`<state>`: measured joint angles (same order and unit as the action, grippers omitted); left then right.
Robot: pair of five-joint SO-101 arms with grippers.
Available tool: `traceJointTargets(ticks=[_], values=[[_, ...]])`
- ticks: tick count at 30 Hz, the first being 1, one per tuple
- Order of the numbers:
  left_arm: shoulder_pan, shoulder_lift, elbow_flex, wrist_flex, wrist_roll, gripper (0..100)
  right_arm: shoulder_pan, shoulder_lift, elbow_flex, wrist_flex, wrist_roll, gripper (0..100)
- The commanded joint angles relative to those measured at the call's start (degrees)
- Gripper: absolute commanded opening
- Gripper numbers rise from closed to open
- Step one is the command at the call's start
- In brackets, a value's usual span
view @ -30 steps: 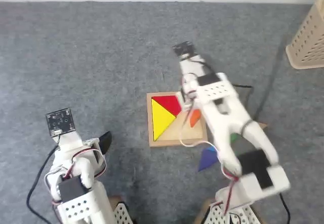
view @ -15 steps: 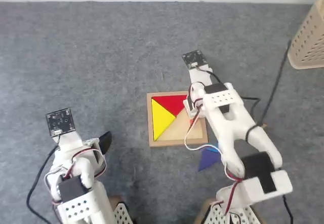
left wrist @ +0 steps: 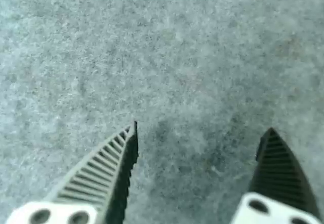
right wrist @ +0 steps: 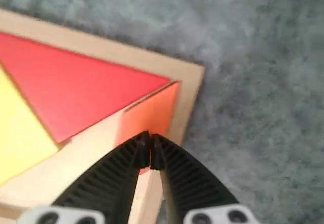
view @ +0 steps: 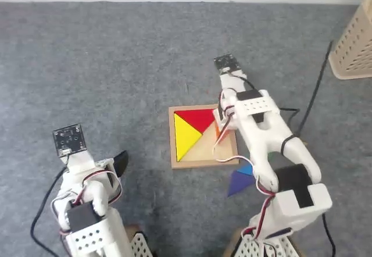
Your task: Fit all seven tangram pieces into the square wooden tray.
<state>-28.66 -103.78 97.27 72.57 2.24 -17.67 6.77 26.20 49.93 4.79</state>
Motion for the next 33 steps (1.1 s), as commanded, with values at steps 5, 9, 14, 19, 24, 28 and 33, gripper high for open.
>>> traceJointTargets(ticks=[5,9,14,19,24,28,33], values=[[0.09,-0.7,-0.75,-0.09,-0.09,35,2.15,-1.19,-3.87,-1.45,1.05,3.0],[0.09,-0.7,-0.75,-0.09,-0.09,35,2.24,-5.85,-3.69,1.01,1.05,3.2],[0.09,-0.7,-0.75,-0.09,-0.09,35,2.77,-18.24,-3.78,14.37,2.29,3.2],[0.09,-0.7,-0.75,-0.09,-0.09,35,7.25,-24.84,-0.7,28.0,9.85,3.2],[0.09,-0.7,-0.75,-0.09,-0.09,35,19.03,-25.1,6.86,28.53,22.68,7.2],[0.09,-0.7,-0.75,-0.09,-0.09,35,28.53,-25.71,8.79,28.26,31.12,15.3],[0.09,-0.7,-0.75,-0.09,-0.09,35,33.89,-24.75,6.15,25.36,39.3,15.9]])
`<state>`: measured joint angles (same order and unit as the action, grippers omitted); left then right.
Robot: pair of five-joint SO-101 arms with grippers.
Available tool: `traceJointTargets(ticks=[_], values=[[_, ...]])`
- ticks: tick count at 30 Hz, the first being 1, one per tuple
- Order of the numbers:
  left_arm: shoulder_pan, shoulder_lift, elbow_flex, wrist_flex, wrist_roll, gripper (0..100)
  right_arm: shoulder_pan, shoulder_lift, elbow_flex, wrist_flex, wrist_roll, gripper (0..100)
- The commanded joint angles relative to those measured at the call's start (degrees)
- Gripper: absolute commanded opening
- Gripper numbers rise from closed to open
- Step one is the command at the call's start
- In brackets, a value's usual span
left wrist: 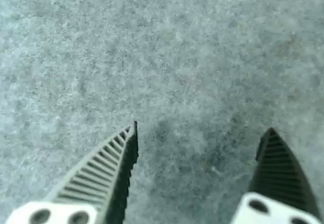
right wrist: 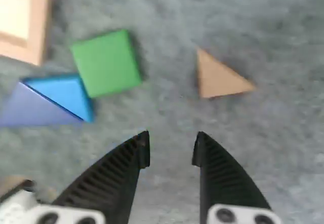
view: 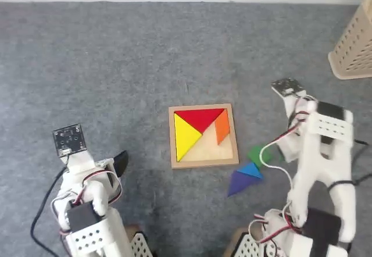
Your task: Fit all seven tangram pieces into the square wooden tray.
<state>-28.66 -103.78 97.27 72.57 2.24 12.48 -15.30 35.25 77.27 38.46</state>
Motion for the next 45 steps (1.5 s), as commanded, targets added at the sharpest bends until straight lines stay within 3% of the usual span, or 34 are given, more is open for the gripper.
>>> traceJointTargets(ticks=[1,7,13,21,28,36,45], values=[[0.09,-0.7,-0.75,-0.09,-0.09,35,4.0,-2.24,-3.69,-2.51,5.8,15.9],[0.09,-0.7,-0.75,-0.09,-0.09,35,3.56,5.49,-7.47,-4.35,2.99,15.9],[0.09,-0.7,-0.75,-0.09,-0.09,35,2.51,8.48,-12.31,0.31,17.41,15.9],[0.09,-0.7,-0.75,-0.09,-0.09,35,-4.26,8.48,-12.4,1.89,17.85,15.9],[0.09,-0.7,-0.75,-0.09,-0.09,35,-0.48,9.19,-12.31,-6.2,17.76,15.9],[0.09,-0.7,-0.75,-0.09,-0.09,35,2.33,20.09,-12.4,-13.93,27.16,15.9],[0.09,-0.7,-0.75,-0.09,-0.09,35,2.42,22.99,-12.4,-14.46,31.03,16.0]])
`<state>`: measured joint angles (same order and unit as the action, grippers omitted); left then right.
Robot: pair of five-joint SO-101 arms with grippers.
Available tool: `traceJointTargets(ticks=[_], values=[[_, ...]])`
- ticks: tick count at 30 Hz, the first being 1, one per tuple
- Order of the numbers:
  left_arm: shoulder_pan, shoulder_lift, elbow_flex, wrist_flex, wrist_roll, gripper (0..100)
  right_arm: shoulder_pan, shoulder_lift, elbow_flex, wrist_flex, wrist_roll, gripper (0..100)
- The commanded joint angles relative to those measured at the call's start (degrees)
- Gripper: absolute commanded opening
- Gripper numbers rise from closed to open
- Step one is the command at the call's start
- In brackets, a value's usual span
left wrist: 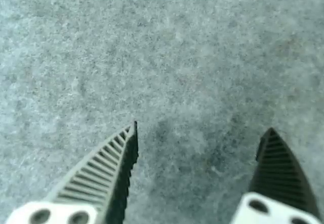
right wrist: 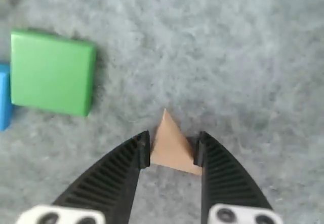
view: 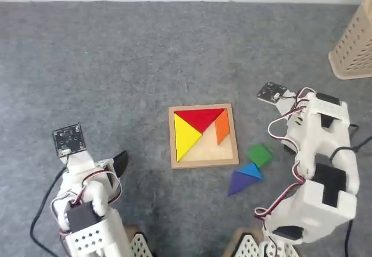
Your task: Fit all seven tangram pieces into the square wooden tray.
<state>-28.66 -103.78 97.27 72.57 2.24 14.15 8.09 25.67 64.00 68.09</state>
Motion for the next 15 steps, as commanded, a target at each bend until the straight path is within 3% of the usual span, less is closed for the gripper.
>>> traceJointTargets(ticks=[1,9,13,15], values=[[0.09,-0.7,-0.75,-0.09,-0.09,35,0.75,-0.31,-2.73,-1.19,1.49,16.0],[0.09,-0.7,-0.75,-0.09,-0.09,35,1.98,1.98,-1.85,-1.27,6.15,13.7],[0.09,-0.7,-0.75,-0.09,-0.09,35,1.71,3.03,-2.2,-2.24,-2.29,1.8],[0.09,-0.7,-0.75,-0.09,-0.09,35,1.63,3.03,-2.2,-3.65,-7.21,1.5]])
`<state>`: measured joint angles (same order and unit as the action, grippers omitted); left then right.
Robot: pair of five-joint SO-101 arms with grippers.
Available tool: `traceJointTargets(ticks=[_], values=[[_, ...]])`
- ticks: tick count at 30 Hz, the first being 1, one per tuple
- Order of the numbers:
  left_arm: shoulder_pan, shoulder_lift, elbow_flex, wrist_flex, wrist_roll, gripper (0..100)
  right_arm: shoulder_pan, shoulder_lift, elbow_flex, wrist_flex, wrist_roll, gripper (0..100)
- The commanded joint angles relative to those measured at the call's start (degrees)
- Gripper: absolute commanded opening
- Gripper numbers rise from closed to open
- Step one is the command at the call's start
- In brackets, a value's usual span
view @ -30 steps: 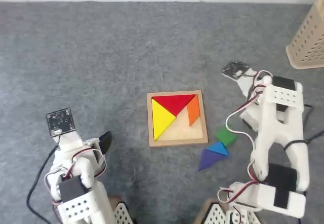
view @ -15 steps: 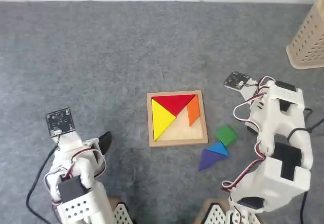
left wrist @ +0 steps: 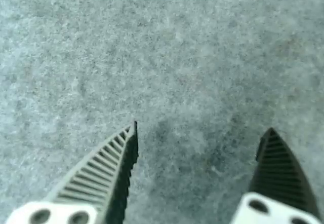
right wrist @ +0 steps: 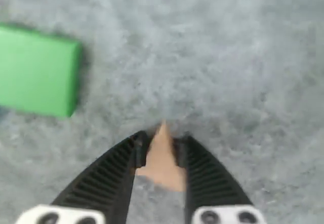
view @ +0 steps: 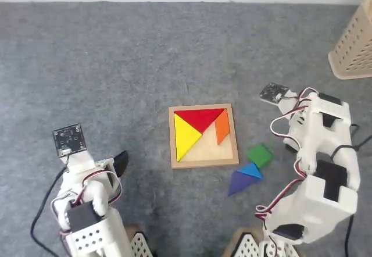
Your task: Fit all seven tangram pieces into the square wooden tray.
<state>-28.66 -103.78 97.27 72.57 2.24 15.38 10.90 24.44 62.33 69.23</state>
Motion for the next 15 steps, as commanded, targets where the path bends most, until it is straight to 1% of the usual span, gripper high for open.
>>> traceJointTargets(ticks=[1,3,6,7,9,11,13,15], values=[[0.09,-0.7,-0.75,-0.09,-0.09,35,0.4,0.13,-1.23,-2.51,-10.64,2.6],[0.09,-0.7,-0.75,-0.09,-0.09,35,-0.13,0.66,-3.25,-1.98,-15.82,3.9],[0.09,-0.7,-0.75,-0.09,-0.09,35,-0.31,0.75,-6.77,0.13,-25.67,4.5],[0.09,-0.7,-0.75,-0.09,-0.09,35,-0.22,0.48,-8.0,0.75,-27.16,4.6],[0.09,-0.7,-0.75,-0.09,-0.09,35,-0.13,0.13,-9.85,4.09,-24.79,6.9],[0.09,-0.7,-0.75,-0.09,-0.09,35,-0.13,0.04,-11.69,9.8,-19.6,13.4],[0.09,-0.7,-0.75,-0.09,-0.09,35,-0.13,0.04,-12.84,13.41,-15.56,20.2],[0.09,-0.7,-0.75,-0.09,-0.09,35,-0.13,0.04,-12.92,14.11,-14.51,25.1]])
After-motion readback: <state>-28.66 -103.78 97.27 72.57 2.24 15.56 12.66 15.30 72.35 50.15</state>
